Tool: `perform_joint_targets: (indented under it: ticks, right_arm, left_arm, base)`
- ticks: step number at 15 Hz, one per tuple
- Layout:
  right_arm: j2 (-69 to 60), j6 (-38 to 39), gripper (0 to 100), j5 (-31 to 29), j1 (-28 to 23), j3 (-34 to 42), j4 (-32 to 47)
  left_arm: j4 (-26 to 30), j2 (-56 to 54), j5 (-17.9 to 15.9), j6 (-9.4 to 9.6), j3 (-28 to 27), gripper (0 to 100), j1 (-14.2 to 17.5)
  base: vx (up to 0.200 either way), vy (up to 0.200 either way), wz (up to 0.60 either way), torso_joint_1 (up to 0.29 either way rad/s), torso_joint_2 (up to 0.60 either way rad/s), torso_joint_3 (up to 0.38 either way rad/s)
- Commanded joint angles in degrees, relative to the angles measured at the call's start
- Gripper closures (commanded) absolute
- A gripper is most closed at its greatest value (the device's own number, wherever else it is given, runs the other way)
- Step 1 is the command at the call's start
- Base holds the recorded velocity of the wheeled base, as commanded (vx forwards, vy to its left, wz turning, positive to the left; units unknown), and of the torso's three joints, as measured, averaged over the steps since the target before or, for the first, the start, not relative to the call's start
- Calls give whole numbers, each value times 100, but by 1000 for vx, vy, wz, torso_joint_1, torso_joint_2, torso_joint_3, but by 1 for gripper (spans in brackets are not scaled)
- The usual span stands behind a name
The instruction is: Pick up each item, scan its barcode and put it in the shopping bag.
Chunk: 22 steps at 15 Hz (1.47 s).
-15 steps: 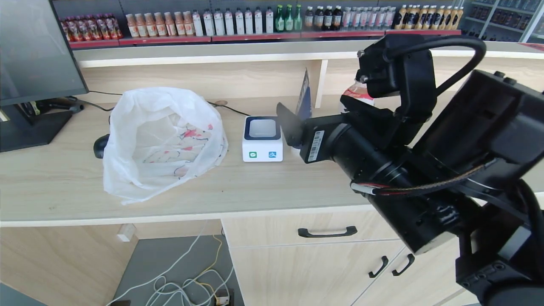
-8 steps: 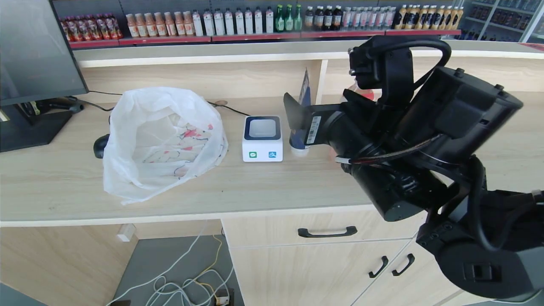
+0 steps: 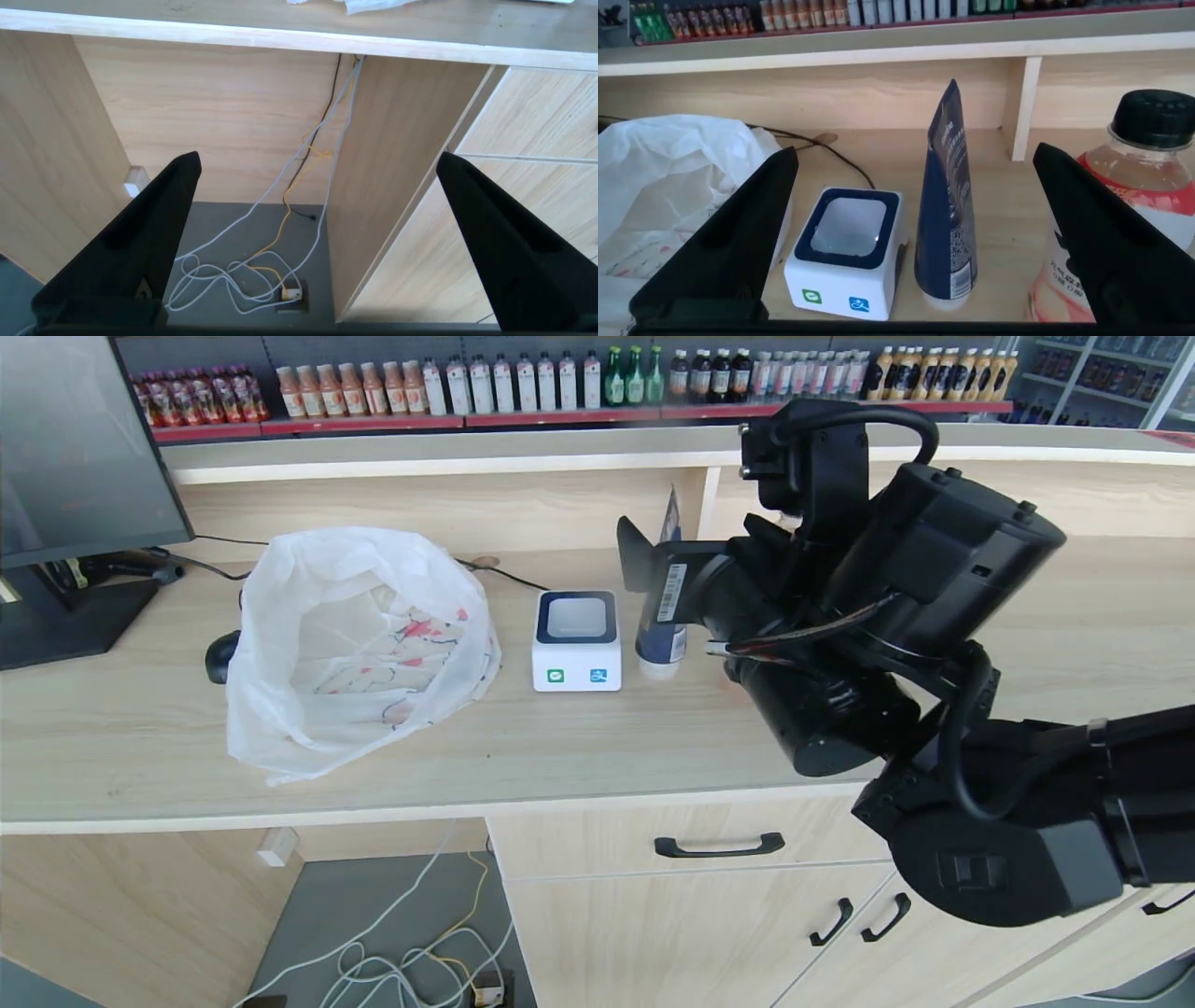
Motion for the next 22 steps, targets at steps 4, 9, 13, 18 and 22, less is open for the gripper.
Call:
perform_joint_targets:
  ticks: [4,9,13,18,22]
  right_arm:
    - [244,-6,0,2,-123,-286,8]
    - [419,-6,0,37,-395,-549,26]
    - [613,-6,0,90,-430,-866,211]
    - [850,-6,0,397,-729,-1094,254]
    - [1052,-15,0,608,-826,-1296,342]
  left_arm:
    - [0,0,-1,-2,0,0,1]
    - [0,0,-1,-2,0,0,1]
    - [0,0,-1,-2,0,0,1]
    - [0,0,-1,-2,0,0,1]
    - [0,0,-1,-2,0,0,1]
  base:
    - [0,0,0,0,0,0]
    - [0,0,0,0,0,0]
    - [0,0,0,0,0,0]
    - [0,0,0,0,0,0]
    - [0,0,0,0,0,0]
